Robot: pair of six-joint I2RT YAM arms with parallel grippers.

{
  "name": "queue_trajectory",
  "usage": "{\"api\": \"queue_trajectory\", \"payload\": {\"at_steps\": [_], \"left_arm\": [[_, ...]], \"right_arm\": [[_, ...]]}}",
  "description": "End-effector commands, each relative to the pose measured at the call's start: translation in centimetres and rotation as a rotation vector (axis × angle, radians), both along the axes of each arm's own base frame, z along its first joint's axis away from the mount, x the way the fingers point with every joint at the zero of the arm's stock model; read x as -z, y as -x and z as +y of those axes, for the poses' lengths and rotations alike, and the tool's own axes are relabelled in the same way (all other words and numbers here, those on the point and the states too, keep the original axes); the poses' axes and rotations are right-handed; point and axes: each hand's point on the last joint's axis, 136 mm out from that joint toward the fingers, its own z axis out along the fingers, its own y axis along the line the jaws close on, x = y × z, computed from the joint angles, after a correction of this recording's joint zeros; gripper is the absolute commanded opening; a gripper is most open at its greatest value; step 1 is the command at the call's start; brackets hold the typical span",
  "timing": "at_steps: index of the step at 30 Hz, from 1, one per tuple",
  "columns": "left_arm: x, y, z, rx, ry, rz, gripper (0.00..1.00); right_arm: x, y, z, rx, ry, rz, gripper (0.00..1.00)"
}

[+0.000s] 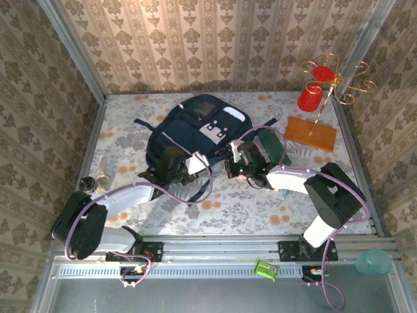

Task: Pack the student bag

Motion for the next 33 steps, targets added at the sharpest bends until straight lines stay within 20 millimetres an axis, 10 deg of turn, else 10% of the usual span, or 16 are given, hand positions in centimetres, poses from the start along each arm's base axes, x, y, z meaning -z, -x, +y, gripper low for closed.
{"api": "queue_trajectory", "payload": {"at_steps": [1, 6, 10, 19, 33], "left_arm": [[-1.3, -0.6, 1.8, -0.079, 0.039, -0.018, 0.00], [-1.6, -0.2, 2.0, -0.069, 0.068, -0.008, 0.00], [-1.2, 0.5, 1.9, -0.045, 0.073, 0.016, 0.00], [-2.1, 1.6, 2.1, -0.047, 0.148, 0.007, 0.00], [-2.4, 2.3, 2.0, -0.021, 0.170, 0.006, 0.00]], "right_arm": [[1.3, -1.0, -6.0, 0.224, 0.129, 0.048, 0.00], [0.0, -0.5, -4.8, 0.141, 0.086, 0.035, 0.01], [-1.6, 1.9, -2.7, -0.022, -0.009, 0.064, 0.37], [-5.8, 1.2, -4.1, 0.167, -0.317, 0.193, 0.74], [-2.8, -3.1, -2.0, 0.412, -0.471, 0.334, 0.77]]}}
